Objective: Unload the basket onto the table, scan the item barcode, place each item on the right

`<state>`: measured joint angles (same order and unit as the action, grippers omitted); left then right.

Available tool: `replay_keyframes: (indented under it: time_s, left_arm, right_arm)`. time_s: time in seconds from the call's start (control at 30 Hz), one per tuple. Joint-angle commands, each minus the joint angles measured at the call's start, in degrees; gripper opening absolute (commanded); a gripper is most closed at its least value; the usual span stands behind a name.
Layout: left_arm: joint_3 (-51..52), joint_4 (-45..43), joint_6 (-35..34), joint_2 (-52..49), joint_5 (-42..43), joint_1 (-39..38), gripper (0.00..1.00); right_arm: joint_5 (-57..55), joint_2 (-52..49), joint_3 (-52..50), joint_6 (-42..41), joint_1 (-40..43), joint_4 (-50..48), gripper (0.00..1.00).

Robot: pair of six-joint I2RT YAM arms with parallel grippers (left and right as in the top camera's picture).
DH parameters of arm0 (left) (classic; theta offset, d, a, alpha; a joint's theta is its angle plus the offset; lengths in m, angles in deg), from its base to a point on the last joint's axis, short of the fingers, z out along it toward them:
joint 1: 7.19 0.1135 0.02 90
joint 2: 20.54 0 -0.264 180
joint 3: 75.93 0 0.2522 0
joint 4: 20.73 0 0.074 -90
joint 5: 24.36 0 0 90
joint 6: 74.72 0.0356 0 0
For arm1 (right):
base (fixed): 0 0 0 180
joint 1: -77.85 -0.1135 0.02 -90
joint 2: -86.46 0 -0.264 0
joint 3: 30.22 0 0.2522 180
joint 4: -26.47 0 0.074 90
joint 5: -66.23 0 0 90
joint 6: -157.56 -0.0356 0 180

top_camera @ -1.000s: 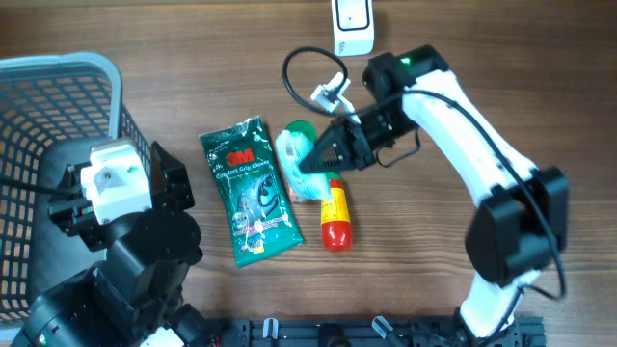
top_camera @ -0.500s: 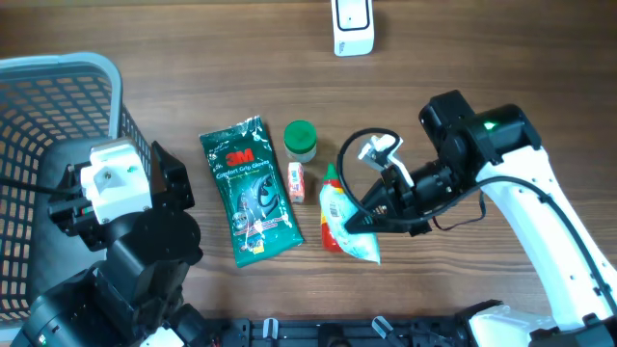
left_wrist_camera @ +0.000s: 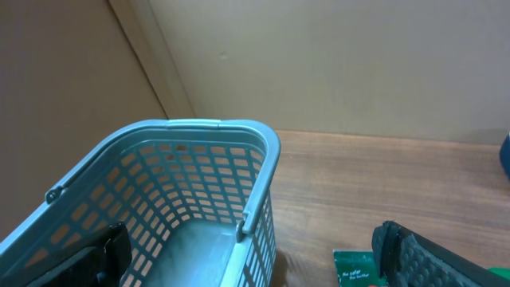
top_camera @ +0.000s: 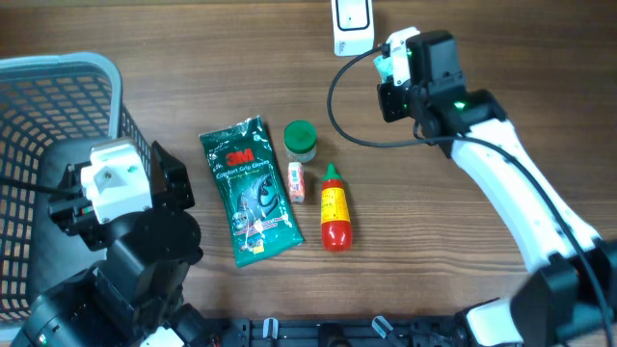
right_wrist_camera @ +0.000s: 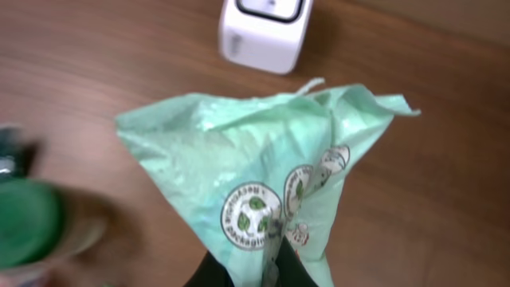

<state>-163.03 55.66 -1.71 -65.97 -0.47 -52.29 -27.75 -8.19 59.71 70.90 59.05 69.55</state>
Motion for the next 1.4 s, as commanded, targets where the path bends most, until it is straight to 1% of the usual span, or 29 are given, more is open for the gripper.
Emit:
replay_keyframes:
  time_s: [0.0,0.07,0.1,0.13,0.2,0.23,0.27,0.33,0.47,0.6,0.7,0.77,0.83,0.87,0.97,1.0,1.03,1.07,1.13,1.17,1.2,1.23,1.3,1.33,1.37]
  left_arm:
    - [-0.07,-0.20,0.28,0.15,0.07,-0.07,1.00]
    - [-0.07,-0.17,0.28,0.15,0.07,-0.07,1.00]
    - [-0.07,-0.17,0.28,0.15,0.07,-0.07,1.00]
    - [-0.07,-0.20,0.28,0.15,0.07,-0.07,1.00]
    - [-0.07,-0.17,0.28,0.15,0.07,-0.07,1.00]
    - [-0.07,-0.20,0.28,0.15,0.07,-0.07,1.00]
    - [-0.07,-0.20,0.28,0.15,0.07,-0.07,1.00]
    - [-0.07,-0.17,0.28,0.15,0.07,-0.07,1.00]
    - [-0.07,-0.17,0.28,0.15,0.07,-0.07,1.00]
    - [-0.07,-0.20,0.28,0.15,0.07,-0.07,1.00]
    - [-0.07,-0.17,0.28,0.15,0.07,-0.07,1.00]
    - [-0.07,-0.20,0.28,0.15,0.07,-0.07,1.00]
    - [-0.07,-0.20,0.28,0.15,0.07,-0.07,1.00]
    - [-0.07,-0.20,0.28,0.15,0.07,-0.07,1.00]
    - [-0.07,-0.20,0.28,0.15,0.07,-0.07,1.00]
    - [-0.07,-0.20,0.28,0.15,0.07,-0.07,1.00]
    - [-0.07,-0.20,0.28,0.15,0.07,-0.07,1.00]
    - [-0.07,-0.17,0.28,0.15,0.07,-0.07,1.00]
    - [-0.07,-0.20,0.28,0.15,0.07,-0.07,1.00]
    - [-0.07,-0.20,0.28,0.15,0.07,-0.07,1.00]
    - [-0.07,-0.20,0.28,0.15,0.09,-0.07,1.00]
    - [-0.07,-0.20,0.28,0.15,0.07,-0.07,1.00]
    - [-0.07,-0.20,0.28,0.15,0.07,-0.07,1.00]
    - [-0.07,-0.20,0.28,0.15,0.07,-0.07,1.00]
    - [-0.07,-0.20,0.28,0.15,0.07,-0.07,1.00]
  right_arm:
    - [-8.39,-12.07,9.03,4.76,0.09,-3.76,0.04]
    - [-10.12,-21.57,18.95,9.70,0.09,-3.58,0.04]
    - [-11.52,-24.37,22.10,10.84,0.09,-3.63,0.04]
    - [-15.96,-30.47,29.24,12.22,0.09,-3.89,0.04]
    - [-17.25,-36.02,36.11,15.63,0.09,-3.85,0.04]
    - [-19.74,-40.28,41.38,17.79,0.09,-5.01,0.04]
    - [-20.39,-41.64,42.91,18.95,0.09,-5.77,0.04]
    - [-20.37,-43.12,44.04,21.99,0.04,-6.67,0.04]
    - [-20.26,-44.19,44.04,24.11,0.04,-6.34,0.04]
    - [-20.79,-44.24,44.04,33.24,0.02,-3.61,0.04]
    - [-24.98,-44.13,44.04,32.33,0.48,-2.40,0.04]
    - [-29.42,-43.15,44.04,29.38,1.95,0.76,0.04]
    - [-31.63,-41.53,44.04,25.33,5.27,6.05,0.04]
    - [-31.58,-40.04,44.04,20.70,10.08,11.45,0.04]
    - [-31.56,-39.47,43.98,15.87,20.76,18.80,0.04]
    - [-29.77,-39.50,42.95,13.66,26.21,19.89,0.04]
    - [-23.85,-39.50,42.34,12.76,31.80,20.83,0.04]
    - [-20.15,-39.74,42.16,12.74,34.75,21.16,0.04]
    - [-16.37,-40.04,42.14,12.61,40.79,21.51,0.05]
    - [-16.41,-40.04,42.05,10.71,44.50,21.27,0.10]
    - [-16.41,-40.04,42.05,9.33,46.12,21.09,0.13]
    - [-16.41,-40.04,42.05,5.92,50.10,21.16,0.15]
    - [-16.41,-40.04,42.05,1.77,53.27,21.46,0.40]
    - [-16.33,-39.98,42.07,-2.25,55.15,22.29,0.72]
    - [-14.62,-39.71,42.10,-3.82,56.04,23.23,1.00]
